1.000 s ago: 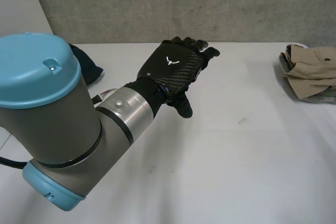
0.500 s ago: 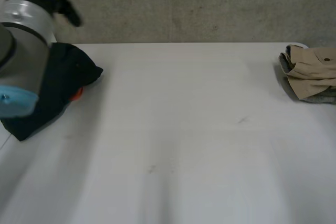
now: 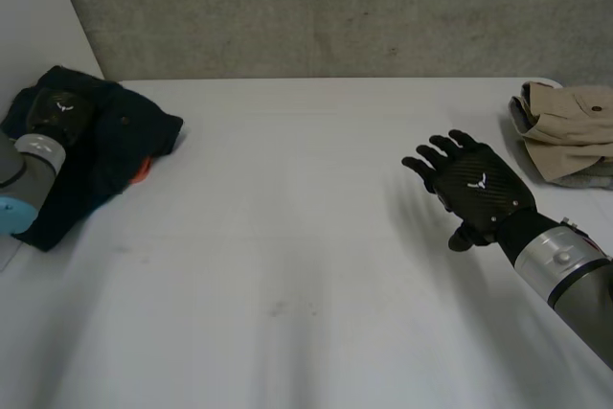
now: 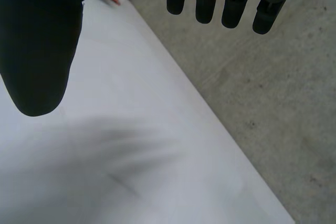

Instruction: Fold the laundry.

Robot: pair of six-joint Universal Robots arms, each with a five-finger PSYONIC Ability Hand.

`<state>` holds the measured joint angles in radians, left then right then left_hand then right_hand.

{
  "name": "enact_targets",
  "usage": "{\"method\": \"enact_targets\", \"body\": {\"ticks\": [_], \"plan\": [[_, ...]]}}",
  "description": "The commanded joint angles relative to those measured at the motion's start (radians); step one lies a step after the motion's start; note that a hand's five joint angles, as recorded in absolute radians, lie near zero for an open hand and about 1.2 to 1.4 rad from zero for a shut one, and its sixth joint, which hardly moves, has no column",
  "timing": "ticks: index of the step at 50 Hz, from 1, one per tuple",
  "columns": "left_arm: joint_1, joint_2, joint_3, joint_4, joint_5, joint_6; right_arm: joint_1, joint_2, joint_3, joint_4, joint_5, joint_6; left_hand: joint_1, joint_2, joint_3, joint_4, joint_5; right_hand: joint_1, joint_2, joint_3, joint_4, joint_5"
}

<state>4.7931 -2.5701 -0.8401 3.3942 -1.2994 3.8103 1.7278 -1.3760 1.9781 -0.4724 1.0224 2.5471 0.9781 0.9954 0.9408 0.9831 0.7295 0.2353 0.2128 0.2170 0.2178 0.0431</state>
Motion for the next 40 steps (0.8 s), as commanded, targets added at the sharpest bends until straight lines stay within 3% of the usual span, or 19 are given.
{"method": "enact_targets", "body": {"ticks": [1,6,11,16,20,21,22,23,25,35,40], "plan": [[-0.1,0.161,-0.111,0.094,-0.093,-0.079,-0.008,-0.029,0.025,-0.006,0.015,-0.001,0.418,0.401,0.455,0.413,0.492,-0.061,-0.038,-0.042,-0.043,-0.043],[-0.234,0.408,-0.305,0.186,-0.107,-0.314,-0.008,-0.069,0.012,-0.006,0.071,0.008,0.418,0.401,0.455,0.413,0.492,-0.061,-0.038,-0.042,-0.043,-0.043],[-0.407,0.579,-0.404,0.145,-0.106,-0.463,-0.01,-0.11,-0.013,-0.006,0.166,0.039,0.418,0.401,0.455,0.413,0.492,-0.061,-0.038,-0.042,-0.043,-0.043],[-0.605,0.568,-0.425,0.093,-0.136,-0.491,-0.01,-0.126,-0.033,-0.005,0.249,0.105,0.418,0.401,0.455,0.413,0.492,-0.061,-0.038,-0.042,-0.043,-0.043],[-0.775,0.441,-0.398,0.077,-0.257,-0.489,-0.008,-0.123,-0.035,-0.003,0.262,0.113,0.418,0.401,0.455,0.413,0.492,-0.061,-0.038,-0.042,-0.043,-0.043],[-0.798,0.424,-0.387,0.076,-0.27,-0.488,-0.008,-0.121,-0.035,-0.003,0.262,0.114,0.375,0.358,0.412,0.37,0.449,-0.061,-0.038,-0.042,-0.043,-0.043],[-0.821,0.404,-0.375,0.074,-0.28,-0.485,-0.008,-0.121,-0.035,-0.002,0.262,0.114,-0.079,-0.096,-0.042,-0.084,-0.005,-0.061,-0.038,-0.042,-0.043,-0.043],[-0.837,0.389,-0.364,0.068,-0.29,-0.48,-0.008,-0.118,-0.035,0.003,0.262,0.114,-0.423,-0.441,-0.386,-0.429,-0.349,-0.061,-0.038,-0.042,-0.043,-0.043],[-0.861,0.36,-0.349,0.054,-0.304,-0.459,-0.011,-0.114,-0.036,0.02,0.262,0.12,-0.69,-0.708,-0.653,-0.695,-0.616,-0.061,-0.038,-0.042,-0.043,-0.043],[-0.854,0.453,-0.392,-0.007,-0.305,-0.4,-0.076,-0.11,-0.097,0.112,0.26,0.122,-0.735,-0.752,-0.698,-0.74,-0.661,-0.061,-0.038,-0.042,-0.043,-0.043],[-0.777,0.559,-0.456,-0.018,-0.305,-0.396,-0.079,-0.117,-0.142,0.227,0.255,0.124,-0.729,-0.747,-0.692,-0.734,-0.655,-0.061,-0.038,-0.042,-0.043,-0.043]]}}
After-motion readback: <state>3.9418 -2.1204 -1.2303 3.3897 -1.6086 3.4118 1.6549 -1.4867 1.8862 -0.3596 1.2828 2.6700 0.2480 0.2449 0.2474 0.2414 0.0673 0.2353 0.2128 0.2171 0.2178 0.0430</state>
